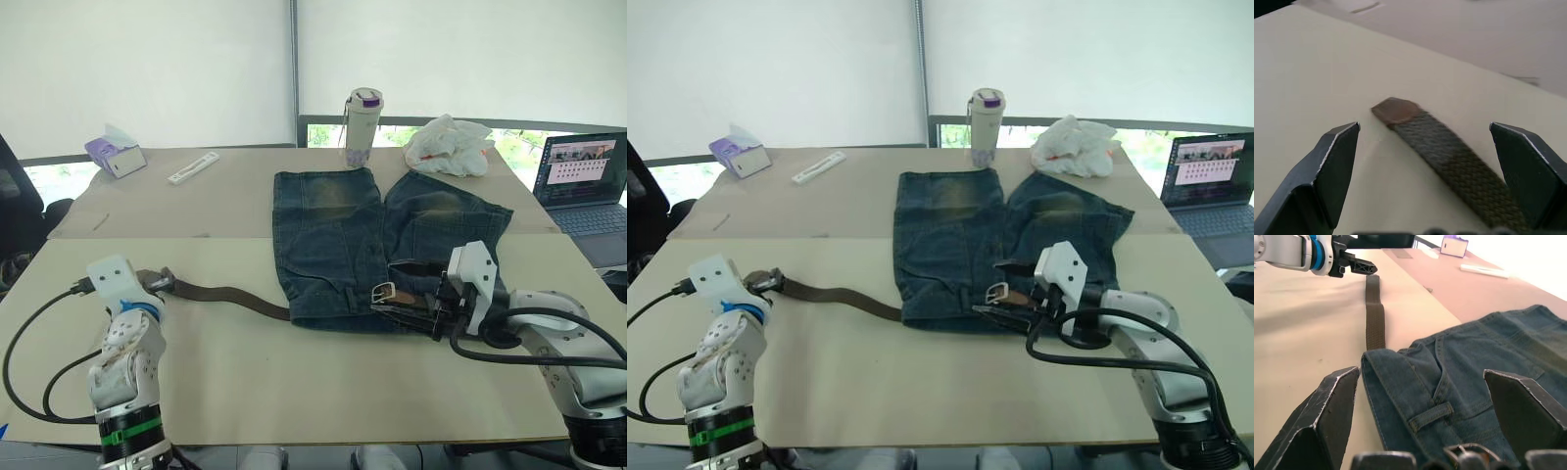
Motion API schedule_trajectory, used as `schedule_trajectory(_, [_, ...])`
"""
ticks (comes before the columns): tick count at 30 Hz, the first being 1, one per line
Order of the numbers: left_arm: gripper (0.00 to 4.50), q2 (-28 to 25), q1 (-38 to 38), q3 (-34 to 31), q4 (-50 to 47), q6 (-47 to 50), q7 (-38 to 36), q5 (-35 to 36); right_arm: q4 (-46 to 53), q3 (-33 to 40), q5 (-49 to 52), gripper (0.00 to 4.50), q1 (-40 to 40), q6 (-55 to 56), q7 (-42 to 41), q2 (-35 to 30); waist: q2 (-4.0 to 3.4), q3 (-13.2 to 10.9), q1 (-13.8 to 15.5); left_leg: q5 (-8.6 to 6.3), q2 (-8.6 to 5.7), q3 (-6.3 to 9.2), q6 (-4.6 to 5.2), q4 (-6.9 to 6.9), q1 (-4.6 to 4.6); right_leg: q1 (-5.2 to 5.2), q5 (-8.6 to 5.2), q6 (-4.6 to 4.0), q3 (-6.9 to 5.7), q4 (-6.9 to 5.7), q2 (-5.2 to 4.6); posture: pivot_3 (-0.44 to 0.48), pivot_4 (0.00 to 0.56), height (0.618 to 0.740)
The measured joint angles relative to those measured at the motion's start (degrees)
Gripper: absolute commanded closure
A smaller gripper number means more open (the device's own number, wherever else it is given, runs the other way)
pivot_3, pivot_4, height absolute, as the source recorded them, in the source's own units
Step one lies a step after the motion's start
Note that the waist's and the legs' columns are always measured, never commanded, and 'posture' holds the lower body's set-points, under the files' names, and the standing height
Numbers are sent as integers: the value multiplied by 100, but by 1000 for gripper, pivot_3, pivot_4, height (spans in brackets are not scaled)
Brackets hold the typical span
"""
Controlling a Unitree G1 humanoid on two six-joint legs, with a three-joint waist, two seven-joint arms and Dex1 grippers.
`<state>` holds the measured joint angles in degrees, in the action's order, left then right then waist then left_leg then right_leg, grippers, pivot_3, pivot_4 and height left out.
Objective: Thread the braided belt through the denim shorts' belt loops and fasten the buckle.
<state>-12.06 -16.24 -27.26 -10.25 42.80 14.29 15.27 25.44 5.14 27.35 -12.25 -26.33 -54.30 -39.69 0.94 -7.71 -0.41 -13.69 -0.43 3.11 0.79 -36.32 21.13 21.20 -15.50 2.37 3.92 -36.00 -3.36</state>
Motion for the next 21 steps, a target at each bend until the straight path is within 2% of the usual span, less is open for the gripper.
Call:
schedule_trajectory(6, [0, 287, -356, -67, 559, 385, 261, 52, 0, -15, 18, 49, -59, -3, 124, 3, 5, -1, 6, 2, -3, 2, -6, 0, 0, 2, 0, 0, -1, -3, 0, 0, 150, 740])
schedule_trajectory(9, [0, 243, -814, -117, 1134, 309, 286, 51, 101, -23, 101, 49, -108, -83, 221, 30, 5, -1, 3, 5, -6, 3, -10, 1, -1, 3, 0, 0, -3, -4, 2, 0, 150, 740])
schedule_trajectory(14, [0, 207, -1057, -245, 1590, 7, 340, 57, 326, -28, 314, 49, -50, -230, 279, 45, 6, 0, -28, 7, -7, 2, -23, 9, -1, 4, 0, 1, 0, 0, -3, 0, 150, 740])
schedule_trajectory(17, [880, 164, -1165, -358, 1874, -179, 375, 62, 371, -30, 320, 0, 15, -251, 313, 42, 6, 0, -35, 15, -6, 1, -36, 14, -6, 2, 0, 1, 0, -3, -3, 0, 150, 740])
schedule_trajectory(21, [2766, 150, -1234, -520, 2097, -394, 509, 59, 371, -30, 319, 0, 22, -250, 343, 42, 4, 2, -31, 21, -7, 2, -47, 21, -8, 2, -1, 3, -1, -4, -3, 0, 150, 740])
